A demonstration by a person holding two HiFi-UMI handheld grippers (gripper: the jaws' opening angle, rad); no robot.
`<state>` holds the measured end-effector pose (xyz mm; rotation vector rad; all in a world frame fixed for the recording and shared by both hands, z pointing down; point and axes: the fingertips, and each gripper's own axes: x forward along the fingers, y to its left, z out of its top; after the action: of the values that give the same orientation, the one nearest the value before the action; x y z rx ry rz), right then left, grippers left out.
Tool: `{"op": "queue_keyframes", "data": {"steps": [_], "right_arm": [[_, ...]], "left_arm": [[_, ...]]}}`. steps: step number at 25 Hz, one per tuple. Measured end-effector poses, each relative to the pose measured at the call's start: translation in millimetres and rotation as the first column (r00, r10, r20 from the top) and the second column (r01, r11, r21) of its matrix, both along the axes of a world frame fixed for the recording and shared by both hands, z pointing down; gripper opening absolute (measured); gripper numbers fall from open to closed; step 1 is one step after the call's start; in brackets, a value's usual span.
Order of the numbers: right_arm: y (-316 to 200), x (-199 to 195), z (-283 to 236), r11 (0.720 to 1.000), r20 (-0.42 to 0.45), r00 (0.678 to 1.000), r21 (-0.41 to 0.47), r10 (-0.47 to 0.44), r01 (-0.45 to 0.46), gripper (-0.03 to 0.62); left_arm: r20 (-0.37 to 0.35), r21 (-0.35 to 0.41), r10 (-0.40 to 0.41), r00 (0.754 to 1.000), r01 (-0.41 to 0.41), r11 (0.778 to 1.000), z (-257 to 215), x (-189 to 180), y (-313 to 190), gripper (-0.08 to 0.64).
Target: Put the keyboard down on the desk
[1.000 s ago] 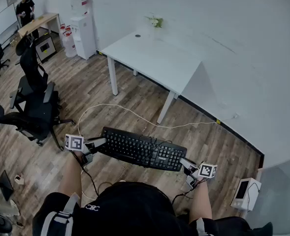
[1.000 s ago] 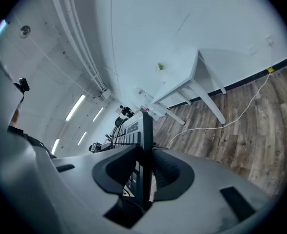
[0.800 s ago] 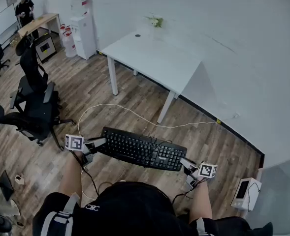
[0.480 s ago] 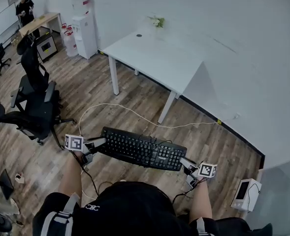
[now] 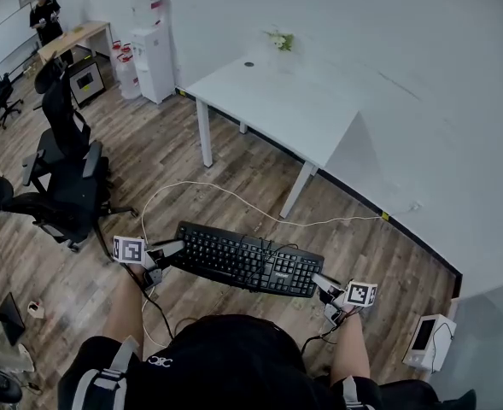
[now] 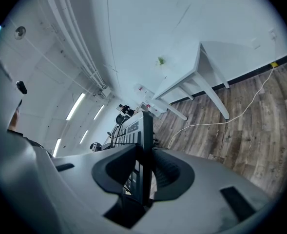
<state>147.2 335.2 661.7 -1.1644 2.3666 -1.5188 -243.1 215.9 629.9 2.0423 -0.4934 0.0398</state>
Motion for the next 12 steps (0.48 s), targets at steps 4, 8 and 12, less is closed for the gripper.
{"op": "queue_keyframes", "data": {"steps": [4,8,12], "right_arm": [[-5,-21,0,0.999,0.058,0.998,-0.032,0.014,-0.012,0.107],[-15,-39,-4,1.0,0.093,0.995,-0.009,0.017,-0.016,0.106],[-31,-40,-8,0.999,0.063,0.998,0.038,-0.007,0.005,0.106]], "left_arm": [[-0.032,0.007,-0.02,0.999,0.02,1.0,-4,-18,-7,0.123],[-0.099,0.038,-0.013,0.995,0.016,0.999,-21,-30,-18,0.115],[-0.099,0.07,0.005,0.995,0.002,0.998,-30,-31,-31,0.115]]}}
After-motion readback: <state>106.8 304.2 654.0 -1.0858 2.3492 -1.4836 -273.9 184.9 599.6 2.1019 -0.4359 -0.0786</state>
